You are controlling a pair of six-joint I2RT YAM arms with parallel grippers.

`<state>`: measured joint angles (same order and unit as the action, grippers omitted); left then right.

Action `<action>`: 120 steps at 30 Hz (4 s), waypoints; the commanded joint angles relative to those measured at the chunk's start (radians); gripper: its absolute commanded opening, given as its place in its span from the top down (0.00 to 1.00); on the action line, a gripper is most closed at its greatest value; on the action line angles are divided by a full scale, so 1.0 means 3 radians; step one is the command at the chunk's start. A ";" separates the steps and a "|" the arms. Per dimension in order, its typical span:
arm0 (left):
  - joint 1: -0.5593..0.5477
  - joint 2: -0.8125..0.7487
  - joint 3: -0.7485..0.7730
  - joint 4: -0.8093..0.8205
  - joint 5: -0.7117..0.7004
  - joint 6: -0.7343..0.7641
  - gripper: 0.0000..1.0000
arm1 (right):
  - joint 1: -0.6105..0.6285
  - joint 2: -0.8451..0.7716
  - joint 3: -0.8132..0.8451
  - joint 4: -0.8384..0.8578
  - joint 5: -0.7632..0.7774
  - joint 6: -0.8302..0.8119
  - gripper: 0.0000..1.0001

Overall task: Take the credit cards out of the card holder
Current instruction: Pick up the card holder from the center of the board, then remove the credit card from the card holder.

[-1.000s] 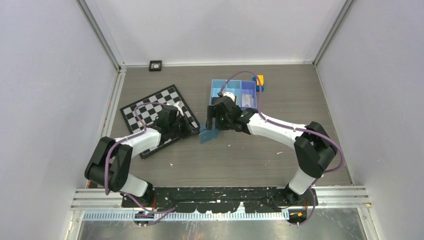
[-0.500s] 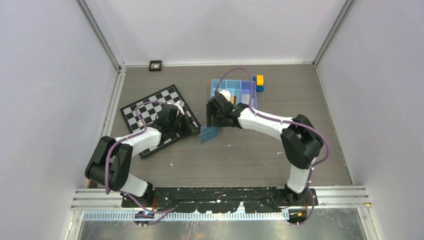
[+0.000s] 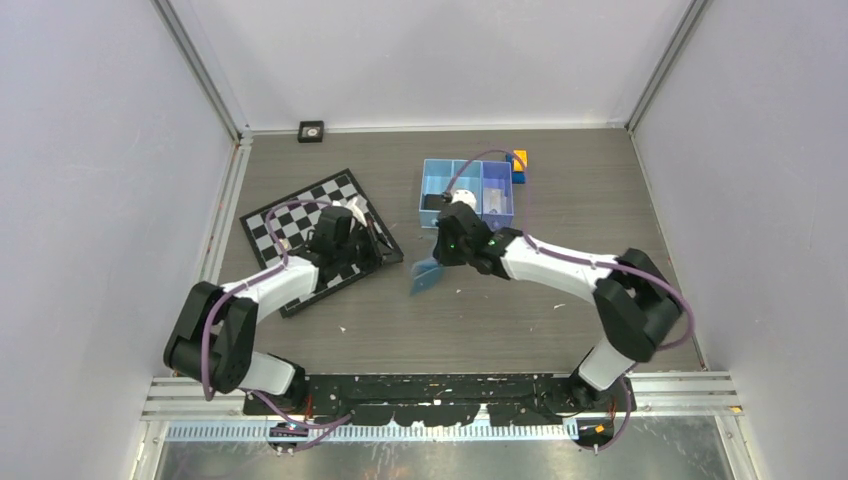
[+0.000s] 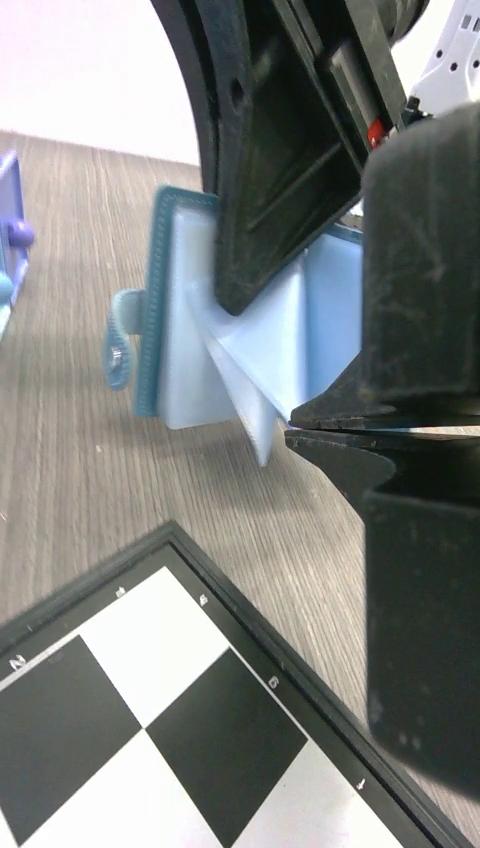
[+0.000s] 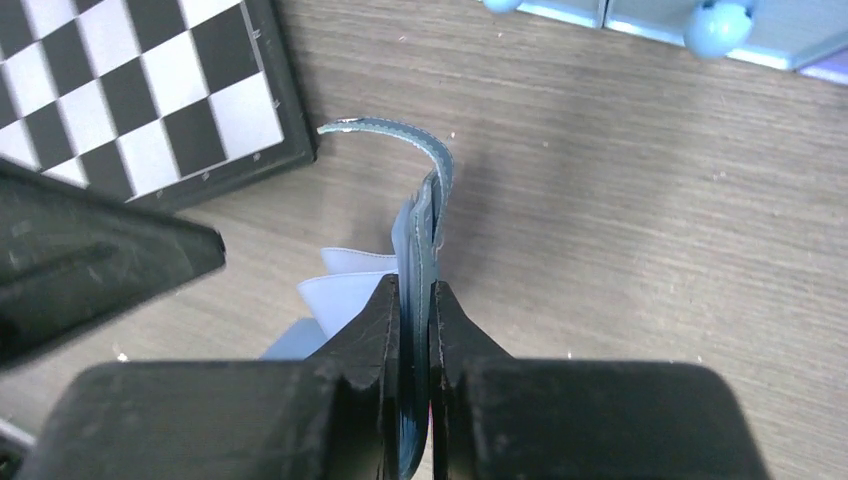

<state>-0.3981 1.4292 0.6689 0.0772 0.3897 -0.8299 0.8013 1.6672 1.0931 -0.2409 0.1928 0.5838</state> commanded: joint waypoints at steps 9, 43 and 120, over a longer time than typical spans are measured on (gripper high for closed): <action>-0.0003 -0.1076 -0.0414 0.0728 0.0078 -0.0089 0.90 | -0.0021 -0.1848 -0.1982 0.3211 0.0244 -0.0208 1.00; -0.0174 0.0544 -0.0594 0.4452 0.1432 -0.1918 0.28 | -0.0022 -0.1772 -0.2718 0.5061 -0.0036 -0.0031 1.00; -0.0013 -0.0213 -0.0641 0.2790 0.1021 -0.1164 1.00 | -0.0024 -0.1497 -0.2473 0.4634 -0.0438 0.0031 0.58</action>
<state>-0.4000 1.4128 0.4488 0.9382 0.6998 -1.2213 0.7948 1.2221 0.2852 1.1728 0.0563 0.5850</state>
